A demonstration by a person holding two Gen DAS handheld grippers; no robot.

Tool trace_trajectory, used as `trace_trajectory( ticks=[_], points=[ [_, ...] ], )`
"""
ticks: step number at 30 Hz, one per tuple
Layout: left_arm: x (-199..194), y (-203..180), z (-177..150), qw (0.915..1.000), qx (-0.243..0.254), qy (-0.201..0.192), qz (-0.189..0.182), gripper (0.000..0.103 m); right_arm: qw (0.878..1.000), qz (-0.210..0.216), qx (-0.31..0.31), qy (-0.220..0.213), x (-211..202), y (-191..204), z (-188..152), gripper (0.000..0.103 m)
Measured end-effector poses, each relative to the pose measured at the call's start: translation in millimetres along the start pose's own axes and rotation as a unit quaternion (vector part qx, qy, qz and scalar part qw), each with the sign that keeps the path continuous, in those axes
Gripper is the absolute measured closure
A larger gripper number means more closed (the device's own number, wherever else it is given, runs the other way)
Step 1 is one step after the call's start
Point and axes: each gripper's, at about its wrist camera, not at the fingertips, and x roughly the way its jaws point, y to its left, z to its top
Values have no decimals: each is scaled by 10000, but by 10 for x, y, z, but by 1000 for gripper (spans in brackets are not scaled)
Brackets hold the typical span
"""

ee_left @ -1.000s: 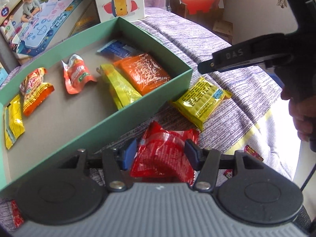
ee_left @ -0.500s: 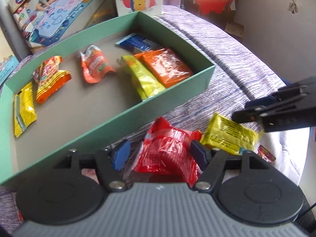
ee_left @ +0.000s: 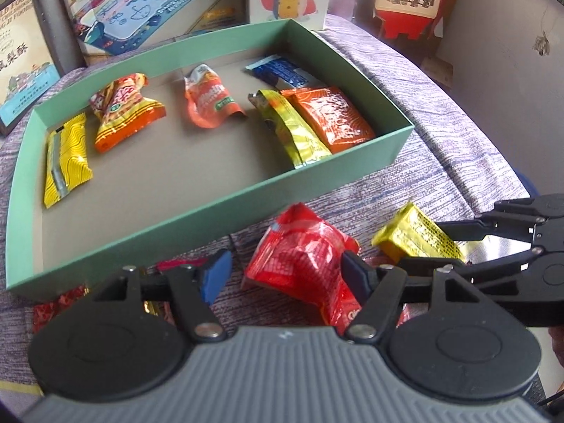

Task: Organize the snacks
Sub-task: 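Grasp the red packet with the left tool while the right tool grasps the yellow packet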

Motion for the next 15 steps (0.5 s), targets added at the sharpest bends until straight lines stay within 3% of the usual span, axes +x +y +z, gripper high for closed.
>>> trace_trajectory(
  ticks=[2, 6, 11, 15],
  points=[
    [49, -80, 16, 9999, 117, 23, -15, 36, 9996, -89, 237, -95, -54, -89, -2, 56],
    [110, -384, 83, 9980, 621, -94, -8, 54, 9951, -354, 897, -219, -133, -456, -48, 56],
    [150, -719, 146, 9939, 998, -127, -459, 54, 9879, -285, 1470, -414, -221, -750, -172, 56],
    [240, -864, 102, 9909, 1289, -3, -395, 44, 9869, -290, 1503, -519, -215, -756, -219, 55]
  ],
)
